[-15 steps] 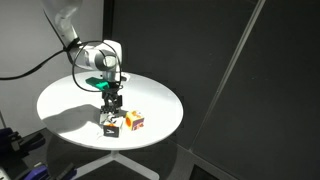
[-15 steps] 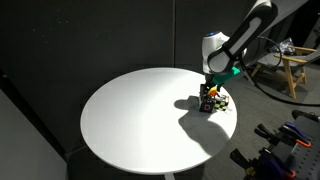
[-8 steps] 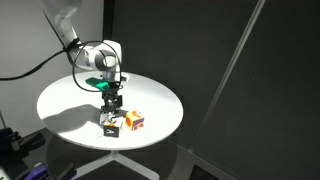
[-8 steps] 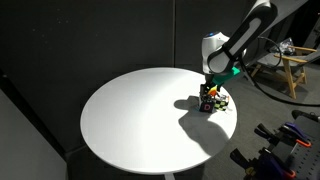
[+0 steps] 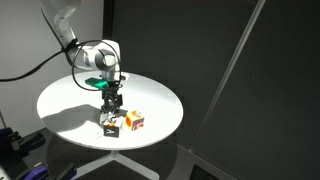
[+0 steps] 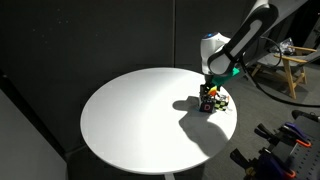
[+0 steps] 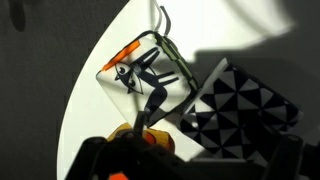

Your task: Flip the white and blue block onto its left side then push it to the left

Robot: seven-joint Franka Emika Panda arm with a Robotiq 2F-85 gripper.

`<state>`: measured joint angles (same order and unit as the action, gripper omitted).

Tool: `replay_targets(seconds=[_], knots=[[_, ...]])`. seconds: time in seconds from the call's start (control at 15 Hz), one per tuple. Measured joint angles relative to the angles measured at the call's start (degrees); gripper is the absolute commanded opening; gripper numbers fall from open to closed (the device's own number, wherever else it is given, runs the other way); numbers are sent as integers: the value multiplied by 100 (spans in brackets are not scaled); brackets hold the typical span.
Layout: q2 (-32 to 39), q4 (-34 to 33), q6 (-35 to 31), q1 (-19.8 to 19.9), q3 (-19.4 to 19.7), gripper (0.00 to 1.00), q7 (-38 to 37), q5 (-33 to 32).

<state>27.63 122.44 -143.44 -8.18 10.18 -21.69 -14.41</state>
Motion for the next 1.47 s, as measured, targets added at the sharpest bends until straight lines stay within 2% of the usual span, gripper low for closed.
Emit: replay_targets(seconds=[0.6, 1.47], knots=[[40, 0, 0, -117, 60, 100, -219, -268], [37, 17, 0, -557, 137, 100, -814, -984]])
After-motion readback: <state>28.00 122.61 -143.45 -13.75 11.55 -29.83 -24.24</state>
